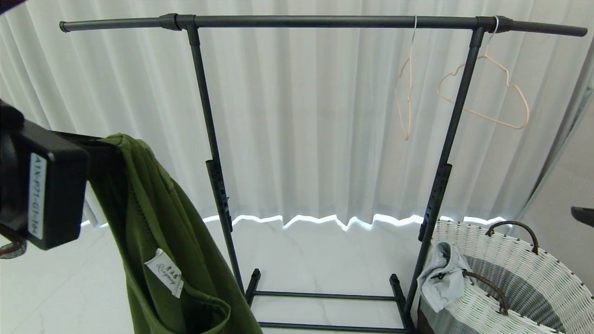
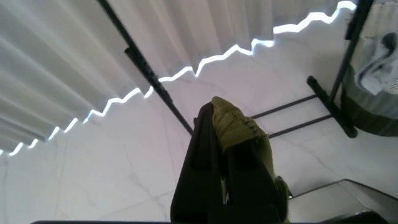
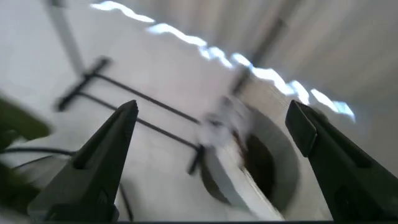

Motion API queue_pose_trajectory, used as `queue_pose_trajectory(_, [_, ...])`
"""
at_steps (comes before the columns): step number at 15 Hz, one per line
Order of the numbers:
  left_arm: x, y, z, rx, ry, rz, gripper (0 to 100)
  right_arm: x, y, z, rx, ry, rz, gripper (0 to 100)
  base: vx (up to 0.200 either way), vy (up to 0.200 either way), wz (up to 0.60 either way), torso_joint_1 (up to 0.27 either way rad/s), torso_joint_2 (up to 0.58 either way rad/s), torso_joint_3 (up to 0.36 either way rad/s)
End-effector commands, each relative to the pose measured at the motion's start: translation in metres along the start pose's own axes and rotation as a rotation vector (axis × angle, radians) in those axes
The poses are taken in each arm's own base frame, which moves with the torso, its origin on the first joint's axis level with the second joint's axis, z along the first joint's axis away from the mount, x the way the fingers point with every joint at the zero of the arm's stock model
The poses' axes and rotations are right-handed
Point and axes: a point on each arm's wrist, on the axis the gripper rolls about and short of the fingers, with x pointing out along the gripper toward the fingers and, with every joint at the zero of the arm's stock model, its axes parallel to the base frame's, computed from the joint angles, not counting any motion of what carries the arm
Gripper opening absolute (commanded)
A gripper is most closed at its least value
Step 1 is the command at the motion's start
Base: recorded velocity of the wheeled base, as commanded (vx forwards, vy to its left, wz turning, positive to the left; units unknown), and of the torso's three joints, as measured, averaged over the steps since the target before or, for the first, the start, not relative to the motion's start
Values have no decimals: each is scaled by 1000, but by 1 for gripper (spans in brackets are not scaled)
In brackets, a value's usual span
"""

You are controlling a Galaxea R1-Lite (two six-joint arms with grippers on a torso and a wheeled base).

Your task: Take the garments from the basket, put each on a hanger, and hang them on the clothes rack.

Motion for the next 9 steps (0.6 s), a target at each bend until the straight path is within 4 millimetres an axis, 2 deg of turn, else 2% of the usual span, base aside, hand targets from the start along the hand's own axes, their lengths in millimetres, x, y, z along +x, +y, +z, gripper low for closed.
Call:
queue_pose_trajectory(1, [-6, 15, -3, -28, -8, 51, 0, 9, -22, -14, 76, 136, -242, 100, 0, 0, 0, 0, 0, 0])
queue_pose_trajectory(4, [-8, 29, -6, -29, -4, 117, 0, 8, -24, -22, 8, 170, -278, 100, 0, 0, 0, 0, 0, 0])
queue_pose_trajectory(9, [-7, 33, -9, -27, 11, 148, 0, 10, -24, -24, -23, 161, -273, 100, 0, 0, 0, 0, 0, 0])
